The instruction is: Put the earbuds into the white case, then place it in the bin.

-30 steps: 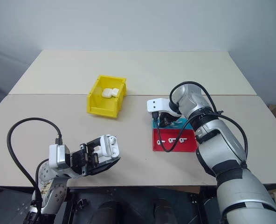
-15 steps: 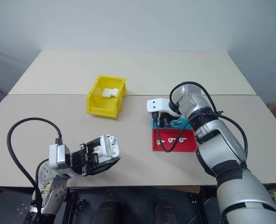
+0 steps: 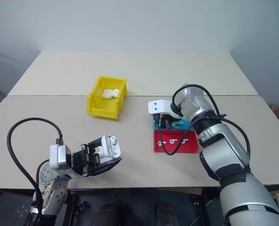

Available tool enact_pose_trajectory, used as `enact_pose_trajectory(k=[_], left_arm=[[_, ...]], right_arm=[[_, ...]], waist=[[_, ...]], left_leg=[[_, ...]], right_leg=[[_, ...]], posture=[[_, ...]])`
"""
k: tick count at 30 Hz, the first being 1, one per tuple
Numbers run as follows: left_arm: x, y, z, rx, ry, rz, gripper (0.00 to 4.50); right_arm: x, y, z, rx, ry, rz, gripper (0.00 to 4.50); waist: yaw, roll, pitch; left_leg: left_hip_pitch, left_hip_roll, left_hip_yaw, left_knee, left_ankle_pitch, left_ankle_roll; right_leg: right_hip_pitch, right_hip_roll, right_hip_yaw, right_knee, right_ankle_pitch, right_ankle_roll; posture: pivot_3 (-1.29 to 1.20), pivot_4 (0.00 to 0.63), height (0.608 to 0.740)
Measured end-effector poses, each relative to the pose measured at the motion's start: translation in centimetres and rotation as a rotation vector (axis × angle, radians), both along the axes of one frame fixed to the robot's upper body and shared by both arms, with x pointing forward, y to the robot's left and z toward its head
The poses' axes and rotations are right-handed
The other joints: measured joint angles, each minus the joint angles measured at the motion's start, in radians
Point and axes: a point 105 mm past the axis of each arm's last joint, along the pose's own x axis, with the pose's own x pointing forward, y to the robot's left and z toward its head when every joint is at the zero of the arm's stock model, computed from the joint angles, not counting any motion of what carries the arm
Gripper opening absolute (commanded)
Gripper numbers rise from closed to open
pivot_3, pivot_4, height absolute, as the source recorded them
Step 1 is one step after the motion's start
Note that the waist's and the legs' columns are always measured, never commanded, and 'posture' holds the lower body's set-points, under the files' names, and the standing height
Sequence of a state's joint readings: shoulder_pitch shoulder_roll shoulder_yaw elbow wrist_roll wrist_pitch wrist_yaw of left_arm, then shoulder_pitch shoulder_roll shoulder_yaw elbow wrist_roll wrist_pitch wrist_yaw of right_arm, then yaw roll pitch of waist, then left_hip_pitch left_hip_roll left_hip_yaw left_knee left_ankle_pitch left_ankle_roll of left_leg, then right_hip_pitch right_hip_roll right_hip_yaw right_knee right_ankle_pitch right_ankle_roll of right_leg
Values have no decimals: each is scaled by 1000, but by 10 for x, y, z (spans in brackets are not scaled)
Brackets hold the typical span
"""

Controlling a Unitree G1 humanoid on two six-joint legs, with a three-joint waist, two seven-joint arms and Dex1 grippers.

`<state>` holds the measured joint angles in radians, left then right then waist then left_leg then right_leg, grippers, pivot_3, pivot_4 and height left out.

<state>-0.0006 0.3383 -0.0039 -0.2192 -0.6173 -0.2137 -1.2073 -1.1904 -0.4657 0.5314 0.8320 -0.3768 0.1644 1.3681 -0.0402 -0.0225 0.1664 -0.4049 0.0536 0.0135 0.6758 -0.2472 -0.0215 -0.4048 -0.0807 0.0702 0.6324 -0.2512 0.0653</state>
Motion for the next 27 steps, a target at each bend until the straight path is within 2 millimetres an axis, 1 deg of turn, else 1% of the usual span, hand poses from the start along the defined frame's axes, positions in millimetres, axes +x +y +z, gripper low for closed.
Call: enact_pose_trajectory(k=[2, 6, 9, 12, 14, 16, 17, 18, 19, 20, 21, 23, 24, 27], left_arm=[[0, 0, 0, -2, 1, 2, 2790], [1, 0, 0, -3, 1, 4, 2790], [1, 0, 1, -3, -1, 3, 2790], [3, -1, 5, -5, -14, 2, 2790], [7, -2, 8, -11, -19, 8, 2790], [11, -2, 10, -24, -10, 19, 2790], [12, -3, 11, -30, -8, 23, 2790], [13, -3, 12, -38, 0, 23, 2790], [14, -3, 13, -45, 8, 24, 2790], [15, -4, 13, -52, 14, 25, 2790], [16, -5, 13, -55, 22, 24, 2790], [17, -7, 16, -62, 23, 17, 2790], [19, -10, 19, -67, 20, 6, 2790], [25, -15, 30, -86, -15, -8, 2790]], right_arm=[[1, -2, 5, 26, -8, -21, 649], [6, -11, 22, 106, -51, -90, 649], [7, -16, 32, 141, -73, -124, 649], [7, -21, 42, 235, -88, -178, 649], [6, -23, 62, 388, -103, -222, 649], [1, -26, 91, 580, -134, -246, 649], [-3, -28, 102, 666, -147, -250, 649], [-9, -31, 116, 802, -169, -253, 649], [-15, -35, 125, 912, -185, -250, 649], [-26, -41, 135, 1056, -220, -231, 649], [-36, -45, 138, 1151, -226, -216, 649], [-54, -53, 137, 1270, -211, -194, 649], [-70, -57, 137, 1332, -204, -163, 649], [-106, -56, 137, 1437, -192, -80, 649]], waist=[[0, 0, 0], [2, 0, 0], [1, 0, 0], [2, 0, 0], [3, 0, 0], [6, 0, 0], [8, 0, 0], [12, 0, 0], [17, 0, 0], [24, 0, 0], [27, 0, 0], [32, 0, 0], [35, 0, 0], [31, 1, 0]], left_leg=[[0, 0, 0, 0, 0, 0], [0, 0, 0, 0, 0, 0], [0, 0, 0, 0, 0, 0], [-1, 0, 0, 0, 0, 0], [-1, 0, 0, 0, 0, 0], [-1, 0, -1, 0, 0, 0], [-1, 0, -1, 0, 0, 0], [-1, 0, -1, -1, 0, 0], [-1, 0, -2, -1, 0, 0], [-1, 0, -2, -1, 0, 0], [-2, 0, -2, -1, 0, 0], [-2, 0, -2, 0, 0, 0], [-2, 0, -2, 0, 0, 0], [-1, 0, -2, 0, 0, 0]], right_leg=[[0, 0, 0, 0, 0, 0], [0, 0, 0, 0, 0, 0], [0, 0, 0, 0, 0, 0], [0, 0, 0, 0, 0, 0], [0, 0, 0, 0, 0, 0], [0, 0, 0, -1, 0, 0], [0, 0, -1, -1, 0, 0], [0, 0, -1, -1, 0, 0], [1, 0, -1, -1, 0, 0], [1, 0, -1, -1, 0, 0], [1, 0, -1, -1, 0, 0], [1, 0, -2, -1, 0, 0], [1, 0, -2, -1, 0, 0], [1, 0, -1, 0, 0, 0]], posture=[[0, 150, 740], [0, 150, 740], [0, 150, 740], [0, 150, 740], [0, 150, 740], [0, 150, 740], [0, 150, 740], [0, 150, 740], [0, 150, 740], [0, 150, 740], [0, 150, 740], [0, 150, 740], [0, 150, 740], [0, 150, 740]])
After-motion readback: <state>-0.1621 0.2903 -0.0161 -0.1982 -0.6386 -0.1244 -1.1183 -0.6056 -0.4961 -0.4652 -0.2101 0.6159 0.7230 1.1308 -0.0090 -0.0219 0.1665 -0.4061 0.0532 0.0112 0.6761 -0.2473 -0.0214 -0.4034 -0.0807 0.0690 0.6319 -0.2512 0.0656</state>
